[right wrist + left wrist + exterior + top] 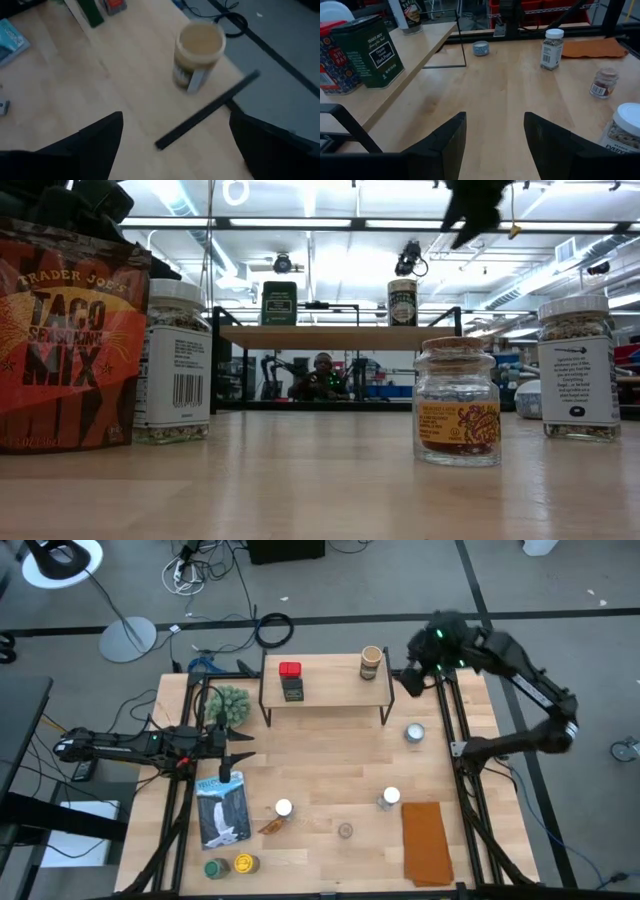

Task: Shelf spices
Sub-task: Put the right white seasoning bottle on the shelf

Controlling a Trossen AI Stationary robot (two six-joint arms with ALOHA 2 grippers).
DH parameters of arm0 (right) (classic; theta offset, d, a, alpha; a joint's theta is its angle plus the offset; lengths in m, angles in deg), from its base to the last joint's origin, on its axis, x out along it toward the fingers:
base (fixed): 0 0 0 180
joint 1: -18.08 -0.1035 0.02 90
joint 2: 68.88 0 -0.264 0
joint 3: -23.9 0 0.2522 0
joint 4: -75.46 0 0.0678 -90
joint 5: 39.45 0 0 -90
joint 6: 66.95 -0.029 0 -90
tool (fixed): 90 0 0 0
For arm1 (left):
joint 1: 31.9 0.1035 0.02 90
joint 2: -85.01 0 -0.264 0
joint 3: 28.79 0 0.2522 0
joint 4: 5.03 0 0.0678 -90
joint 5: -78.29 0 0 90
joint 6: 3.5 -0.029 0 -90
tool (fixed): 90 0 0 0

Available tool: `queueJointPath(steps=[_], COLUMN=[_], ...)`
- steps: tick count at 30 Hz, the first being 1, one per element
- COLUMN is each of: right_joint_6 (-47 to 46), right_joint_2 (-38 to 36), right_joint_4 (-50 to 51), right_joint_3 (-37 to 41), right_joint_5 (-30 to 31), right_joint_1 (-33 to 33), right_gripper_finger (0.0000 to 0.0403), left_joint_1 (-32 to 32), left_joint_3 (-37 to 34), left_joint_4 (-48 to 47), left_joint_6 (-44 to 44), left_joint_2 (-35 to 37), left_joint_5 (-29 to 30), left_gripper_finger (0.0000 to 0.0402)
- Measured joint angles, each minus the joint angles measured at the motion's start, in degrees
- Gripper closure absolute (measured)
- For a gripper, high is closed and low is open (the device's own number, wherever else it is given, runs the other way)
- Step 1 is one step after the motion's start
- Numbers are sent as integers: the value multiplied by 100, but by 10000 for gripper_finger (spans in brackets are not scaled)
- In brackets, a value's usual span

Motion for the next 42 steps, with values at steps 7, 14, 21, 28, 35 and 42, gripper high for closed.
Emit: queueJointPath(steps=[7,14,21,28,35,42], right_joint_6=[-1199,-2453,-2817,-2268,-1690,-1370], right_joint_2=[-1812,-2744,-2501,-1648,-752,132], right_joint_4=[-1432,-3506,-5994,-7481,-8374,-8377], right_joint_3=[2712,4781,5983,6114,6112,5444], right_joint_5=[81,51,53,406,1783,2766], right_joint_1=[-744,-1242,-1291,-1922,-3421,-4483], right_gripper_finger=[38,39,39,45,55,55], left_joint_1=[0,0,0,0,0,0], left_joint_3=[0,0,0,0,0,0], left_joint_4=[27,50,-228,-262,-254,-245], left_joint_6=[-19,21,312,300,295,291], left_joint_2=[-1,1,1,-1,-1,-1], left_joint_5=[0,-123,-289,-289,-288,-288], left_gripper_finger=[198,198,198,198,198,198])
